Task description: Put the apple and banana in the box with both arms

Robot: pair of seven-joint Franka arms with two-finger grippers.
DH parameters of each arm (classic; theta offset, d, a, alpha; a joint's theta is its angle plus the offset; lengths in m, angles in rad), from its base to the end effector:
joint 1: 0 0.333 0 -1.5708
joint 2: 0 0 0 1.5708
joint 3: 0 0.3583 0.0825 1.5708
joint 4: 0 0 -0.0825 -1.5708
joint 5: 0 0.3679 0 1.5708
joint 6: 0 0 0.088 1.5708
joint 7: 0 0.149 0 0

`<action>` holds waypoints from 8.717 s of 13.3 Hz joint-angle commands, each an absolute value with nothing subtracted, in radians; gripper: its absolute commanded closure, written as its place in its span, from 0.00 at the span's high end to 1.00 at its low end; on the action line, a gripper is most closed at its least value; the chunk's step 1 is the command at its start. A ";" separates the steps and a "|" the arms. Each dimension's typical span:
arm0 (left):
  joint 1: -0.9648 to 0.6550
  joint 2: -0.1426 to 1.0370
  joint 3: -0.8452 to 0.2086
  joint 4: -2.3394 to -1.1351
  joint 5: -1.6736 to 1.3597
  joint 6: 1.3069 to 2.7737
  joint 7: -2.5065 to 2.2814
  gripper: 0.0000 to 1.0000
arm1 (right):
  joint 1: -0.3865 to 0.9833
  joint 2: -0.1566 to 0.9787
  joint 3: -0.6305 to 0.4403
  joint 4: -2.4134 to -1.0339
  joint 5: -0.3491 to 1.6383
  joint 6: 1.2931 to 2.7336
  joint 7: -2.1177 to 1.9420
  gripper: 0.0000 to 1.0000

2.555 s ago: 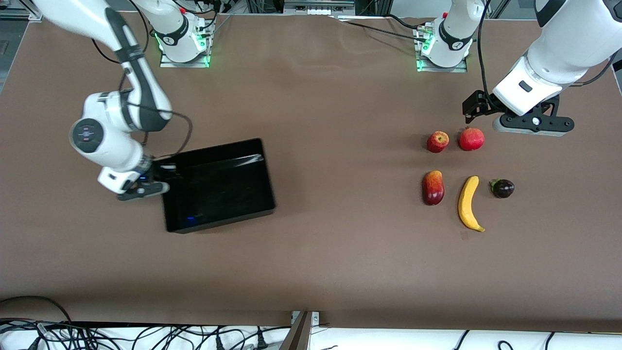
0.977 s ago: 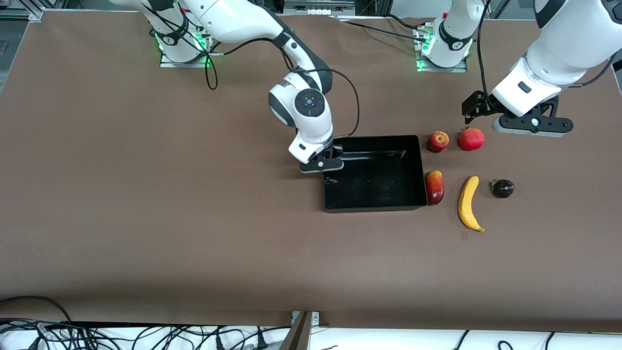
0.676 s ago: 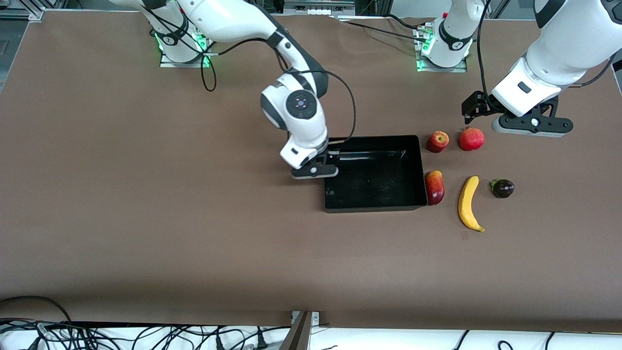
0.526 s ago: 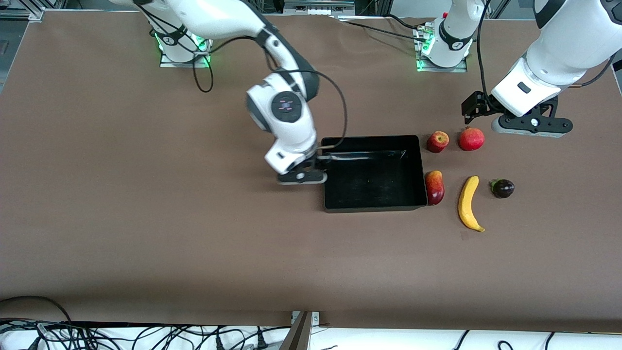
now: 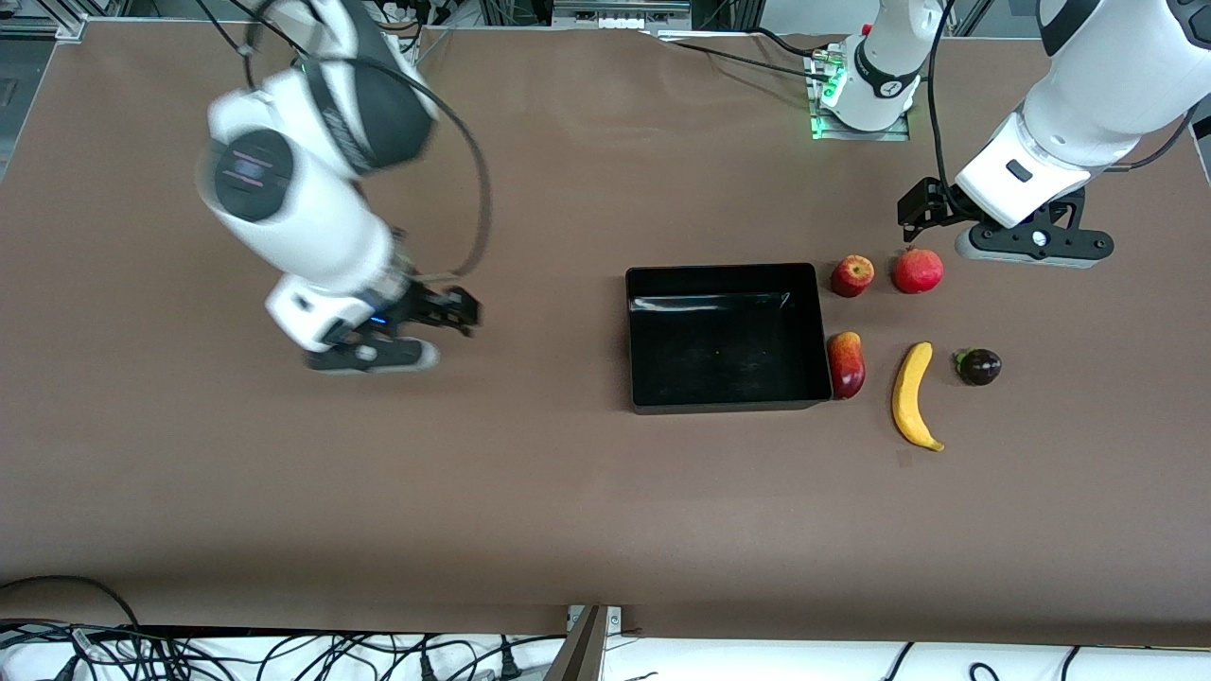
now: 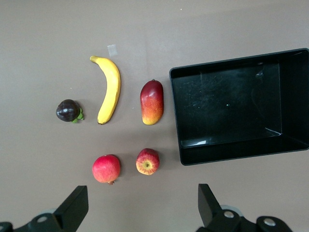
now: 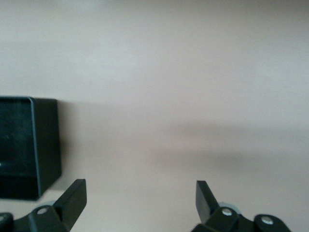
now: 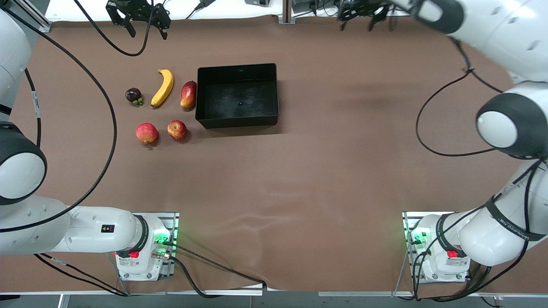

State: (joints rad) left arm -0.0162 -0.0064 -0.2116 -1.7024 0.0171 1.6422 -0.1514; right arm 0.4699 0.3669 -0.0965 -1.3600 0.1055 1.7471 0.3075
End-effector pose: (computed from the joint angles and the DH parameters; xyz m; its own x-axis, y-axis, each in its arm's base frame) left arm 0.5221 -0.1189 0.5742 0.9957 -0.0772 -0.0505 -0.0786 -0.9966 -0.0262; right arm 0.6172 0.2681 0.5161 0.9985 0.0553 -0.0007 0.0551 -0.9958 -0.0728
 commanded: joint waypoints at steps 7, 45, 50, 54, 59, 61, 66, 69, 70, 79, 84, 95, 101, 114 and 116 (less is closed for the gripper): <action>-0.048 0.225 -0.235 -1.715 0.066 1.569 -0.124 1.00 | 0.243 0.028 -0.095 -1.715 0.117 1.741 0.019 1.00; -0.080 0.478 -0.359 -1.882 0.083 2.037 -0.206 0.05 | -0.037 0.060 0.135 -1.620 0.000 1.732 0.034 1.00; -0.098 0.514 -0.357 -1.947 0.083 2.168 -0.262 0.99 | -0.034 0.060 0.137 -1.620 0.000 1.727 0.034 1.00; -0.083 0.457 -0.348 -1.786 0.083 1.886 -0.265 1.00 | -0.034 0.060 0.137 -1.620 -0.002 1.727 0.034 1.00; 0.041 0.492 -0.301 -1.614 0.240 1.720 -0.185 1.00 | -0.034 0.060 0.138 -1.620 -0.002 1.729 0.034 1.00; 0.096 0.550 -0.301 -1.617 0.334 1.803 -0.065 1.00 | -0.034 0.060 0.137 -1.620 -0.002 1.729 0.034 1.00; 0.233 0.667 -0.301 -1.632 0.341 2.077 0.235 1.00 | -0.034 0.060 0.138 -1.620 0.002 1.730 0.034 1.00; 0.238 0.710 -0.301 -1.660 0.339 2.127 0.232 0.89 | -0.034 0.058 0.138 -1.620 0.006 1.729 0.034 1.00; 0.254 0.721 -0.301 -1.676 0.339 2.156 0.232 0.77 | -0.034 0.058 0.138 -1.620 0.003 1.727 0.034 1.00; 0.252 0.602 -0.437 -1.622 0.328 1.923 0.186 0.00 | -0.032 0.057 0.141 -1.620 0.005 1.721 0.034 1.00; 0.175 0.609 -0.678 -1.555 0.285 1.796 -0.307 0.00 | -0.025 0.054 0.144 -1.620 0.005 1.721 0.034 1.00; -0.017 0.841 -0.667 -1.572 0.288 2.134 -0.675 1.00 | -0.023 0.052 0.146 -1.620 0.006 1.723 0.034 1.00; 0.083 0.614 -0.676 -1.473 0.288 1.811 -0.661 1.00 | -0.023 0.054 0.146 -1.620 0.006 1.721 0.034 1.00; -0.032 0.030 -0.086 -1.685 0.011 1.659 -0.089 1.00 | -0.023 0.054 0.144 -1.621 0.006 1.721 0.034 1.00; -0.041 -0.017 -0.040 -1.772 0.011 1.742 -0.080 1.00 | -0.023 0.052 0.144 -1.620 0.005 1.721 0.034 1.00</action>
